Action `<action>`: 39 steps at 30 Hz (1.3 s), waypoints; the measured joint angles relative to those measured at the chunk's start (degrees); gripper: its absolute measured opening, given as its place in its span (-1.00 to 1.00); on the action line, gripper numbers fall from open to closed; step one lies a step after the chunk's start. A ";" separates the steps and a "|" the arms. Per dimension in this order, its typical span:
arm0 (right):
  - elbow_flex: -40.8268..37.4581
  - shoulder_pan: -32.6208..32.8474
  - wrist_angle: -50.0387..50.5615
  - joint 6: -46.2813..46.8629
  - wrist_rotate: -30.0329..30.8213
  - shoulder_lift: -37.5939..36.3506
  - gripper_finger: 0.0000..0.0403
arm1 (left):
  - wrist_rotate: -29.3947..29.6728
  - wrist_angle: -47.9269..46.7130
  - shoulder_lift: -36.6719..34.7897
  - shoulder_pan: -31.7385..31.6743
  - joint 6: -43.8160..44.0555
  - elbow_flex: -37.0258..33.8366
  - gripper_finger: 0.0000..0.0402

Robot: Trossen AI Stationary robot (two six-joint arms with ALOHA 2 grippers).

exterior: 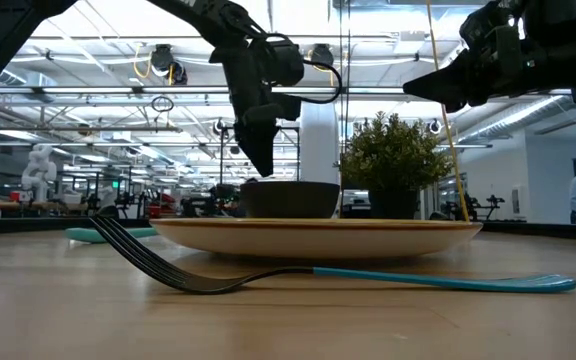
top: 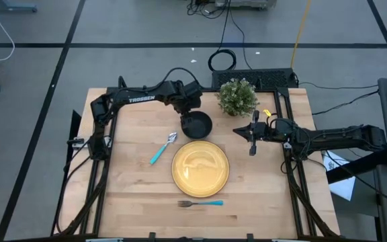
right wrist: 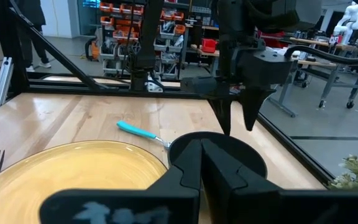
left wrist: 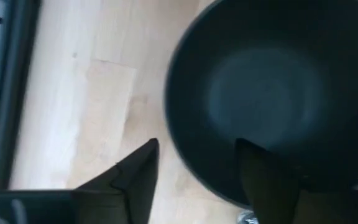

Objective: Set table place
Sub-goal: Put the black bowl on the yellow plate

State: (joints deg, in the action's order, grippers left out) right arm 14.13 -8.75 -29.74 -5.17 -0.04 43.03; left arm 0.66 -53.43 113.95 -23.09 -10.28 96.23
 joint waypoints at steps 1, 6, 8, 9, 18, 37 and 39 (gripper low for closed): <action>0.00 0.00 0.00 0.00 0.00 0.00 -1.00 | 0.73 0.00 0.00 -0.02 0.28 0.00 0.18; 0.00 0.01 0.00 0.01 -0.01 0.00 -1.00 | 0.99 0.00 0.00 -0.02 0.54 0.00 0.37; 0.00 0.00 0.00 0.00 -0.02 0.00 -1.00 | 0.99 0.02 0.00 0.00 0.55 0.00 0.41; 0.00 0.00 0.00 0.00 -0.02 0.00 -1.00 | 0.99 0.02 0.00 0.02 0.56 0.00 0.42; 0.00 0.01 0.00 0.02 0.00 0.00 -1.00 | -1.06 0.20 0.04 0.00 -0.07 0.00 0.39; 0.00 0.02 0.02 0.70 -0.02 0.00 -1.00 | -1.99 2.91 1.33 -0.02 1.41 -0.31 0.42; 0.00 0.02 0.04 1.00 -0.02 0.00 -1.00 | -1.28 3.16 2.50 0.00 1.53 -0.35 0.42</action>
State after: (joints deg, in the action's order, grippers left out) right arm 14.13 -8.73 -29.70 -4.17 -0.05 43.03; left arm -0.63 -50.27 116.45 -23.09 -8.75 95.88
